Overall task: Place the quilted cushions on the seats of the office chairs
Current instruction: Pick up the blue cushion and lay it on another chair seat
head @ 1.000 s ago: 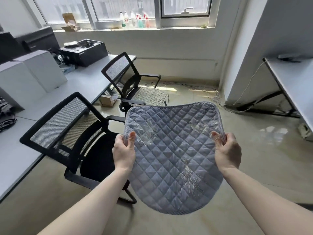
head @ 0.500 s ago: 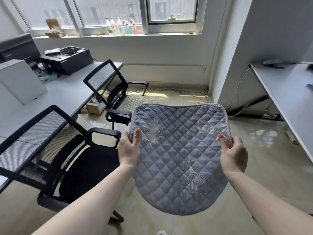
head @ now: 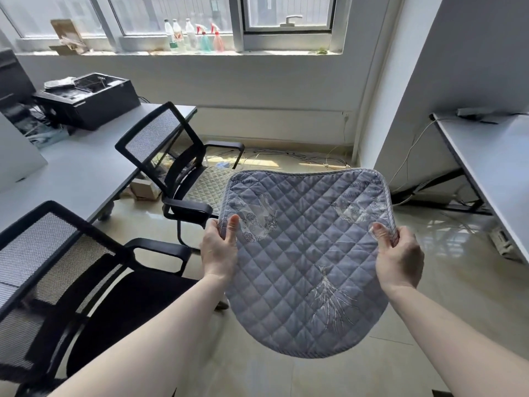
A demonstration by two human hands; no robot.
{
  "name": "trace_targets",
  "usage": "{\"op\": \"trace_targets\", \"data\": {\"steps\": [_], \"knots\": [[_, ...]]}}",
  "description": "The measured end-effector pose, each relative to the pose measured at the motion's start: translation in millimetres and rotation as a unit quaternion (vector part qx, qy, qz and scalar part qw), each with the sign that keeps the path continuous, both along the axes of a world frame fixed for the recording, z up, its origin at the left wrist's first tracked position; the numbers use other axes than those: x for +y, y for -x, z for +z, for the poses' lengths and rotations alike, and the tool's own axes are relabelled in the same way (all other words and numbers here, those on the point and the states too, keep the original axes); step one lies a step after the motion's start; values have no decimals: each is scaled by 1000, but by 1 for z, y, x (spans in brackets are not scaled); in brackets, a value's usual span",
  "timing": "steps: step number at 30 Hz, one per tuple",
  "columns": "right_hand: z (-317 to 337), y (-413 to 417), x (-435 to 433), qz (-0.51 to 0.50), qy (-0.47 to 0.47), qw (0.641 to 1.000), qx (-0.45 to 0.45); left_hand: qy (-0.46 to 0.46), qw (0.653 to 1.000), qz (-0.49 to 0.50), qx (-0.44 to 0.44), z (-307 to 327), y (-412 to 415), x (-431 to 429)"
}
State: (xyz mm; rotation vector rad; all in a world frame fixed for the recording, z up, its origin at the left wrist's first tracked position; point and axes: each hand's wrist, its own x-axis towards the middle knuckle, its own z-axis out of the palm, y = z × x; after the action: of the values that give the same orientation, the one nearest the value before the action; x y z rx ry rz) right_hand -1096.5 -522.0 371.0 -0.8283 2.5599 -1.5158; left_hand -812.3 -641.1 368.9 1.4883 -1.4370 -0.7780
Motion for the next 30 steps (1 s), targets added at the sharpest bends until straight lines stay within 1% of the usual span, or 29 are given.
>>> {"op": "trace_targets", "data": {"steps": [5,11,21,30], "knots": [[-5,1,-46,4,-12,1000,9,11,1000,15,-14,-6,-1,-40],[-6,-14,-93,35,-19,999,13,9,999,45,-11,-8,-23,-70],[-8,-39,-185,126,-26,991,20,1,992,123,8,-11,-60,-123],[-26,-48,-298,224,-32,974,7,-11,976,217,-1,-23,-71,-174]]}}
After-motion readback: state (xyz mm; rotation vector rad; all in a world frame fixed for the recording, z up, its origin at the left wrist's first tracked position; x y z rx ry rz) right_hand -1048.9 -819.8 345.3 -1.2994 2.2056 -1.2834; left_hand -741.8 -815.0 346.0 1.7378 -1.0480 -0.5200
